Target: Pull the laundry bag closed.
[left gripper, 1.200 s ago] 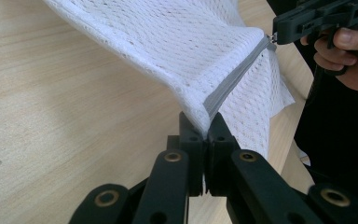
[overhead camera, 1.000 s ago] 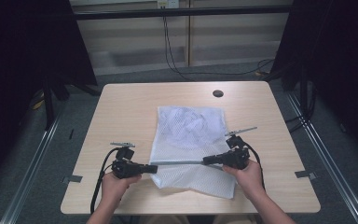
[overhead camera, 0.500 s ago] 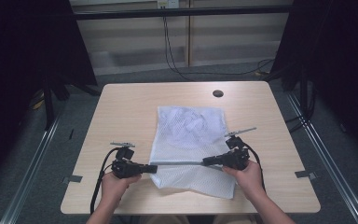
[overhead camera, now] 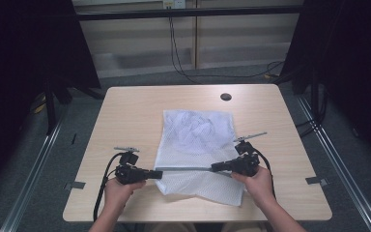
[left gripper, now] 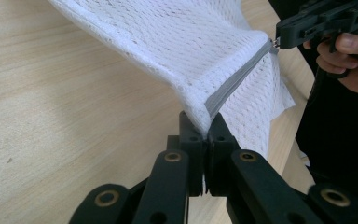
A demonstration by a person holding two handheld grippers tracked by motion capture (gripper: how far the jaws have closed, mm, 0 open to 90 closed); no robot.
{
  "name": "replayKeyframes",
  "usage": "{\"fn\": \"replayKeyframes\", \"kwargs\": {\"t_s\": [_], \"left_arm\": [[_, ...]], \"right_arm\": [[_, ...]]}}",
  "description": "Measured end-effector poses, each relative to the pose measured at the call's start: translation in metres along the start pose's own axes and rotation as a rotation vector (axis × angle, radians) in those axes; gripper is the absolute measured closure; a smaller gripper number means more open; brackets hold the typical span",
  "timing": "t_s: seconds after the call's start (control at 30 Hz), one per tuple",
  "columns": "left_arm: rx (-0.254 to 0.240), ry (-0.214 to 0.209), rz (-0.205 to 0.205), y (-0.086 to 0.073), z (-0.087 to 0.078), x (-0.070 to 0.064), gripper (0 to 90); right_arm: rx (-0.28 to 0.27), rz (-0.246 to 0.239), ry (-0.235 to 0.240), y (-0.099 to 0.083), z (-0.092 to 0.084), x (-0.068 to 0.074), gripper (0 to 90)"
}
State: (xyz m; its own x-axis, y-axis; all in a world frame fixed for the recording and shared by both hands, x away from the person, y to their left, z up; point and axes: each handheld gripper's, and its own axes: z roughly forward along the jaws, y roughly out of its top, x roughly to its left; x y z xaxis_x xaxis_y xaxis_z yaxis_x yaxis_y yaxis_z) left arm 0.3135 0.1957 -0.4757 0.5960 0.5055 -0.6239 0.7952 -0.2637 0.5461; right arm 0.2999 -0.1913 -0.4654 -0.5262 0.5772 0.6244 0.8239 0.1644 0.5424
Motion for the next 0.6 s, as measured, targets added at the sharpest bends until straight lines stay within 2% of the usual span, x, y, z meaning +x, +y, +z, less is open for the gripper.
{"fn": "replayKeyframes", "kwargs": {"t_s": [0.1, 0.5, 0.6], "left_arm": [[0.006, -0.001, 0.011, 0.0002, 0.0002, -0.0006, 88.5], [0.003, -0.005, -0.004, 0.0005, 0.0003, -0.0011, 88.5], [0.009, 0.001, 0.016, 0.0011, 0.0012, -0.0015, 88.5]], "right_arm": [[-0.006, 0.006, 0.002, -0.0009, -0.0025, -0.0021, 87.3], [0.018, 0.006, -0.027, -0.0043, -0.0067, -0.0024, 87.3], [0.010, 0.001, -0.029, -0.0051, -0.0092, -0.0038, 87.2]]}}
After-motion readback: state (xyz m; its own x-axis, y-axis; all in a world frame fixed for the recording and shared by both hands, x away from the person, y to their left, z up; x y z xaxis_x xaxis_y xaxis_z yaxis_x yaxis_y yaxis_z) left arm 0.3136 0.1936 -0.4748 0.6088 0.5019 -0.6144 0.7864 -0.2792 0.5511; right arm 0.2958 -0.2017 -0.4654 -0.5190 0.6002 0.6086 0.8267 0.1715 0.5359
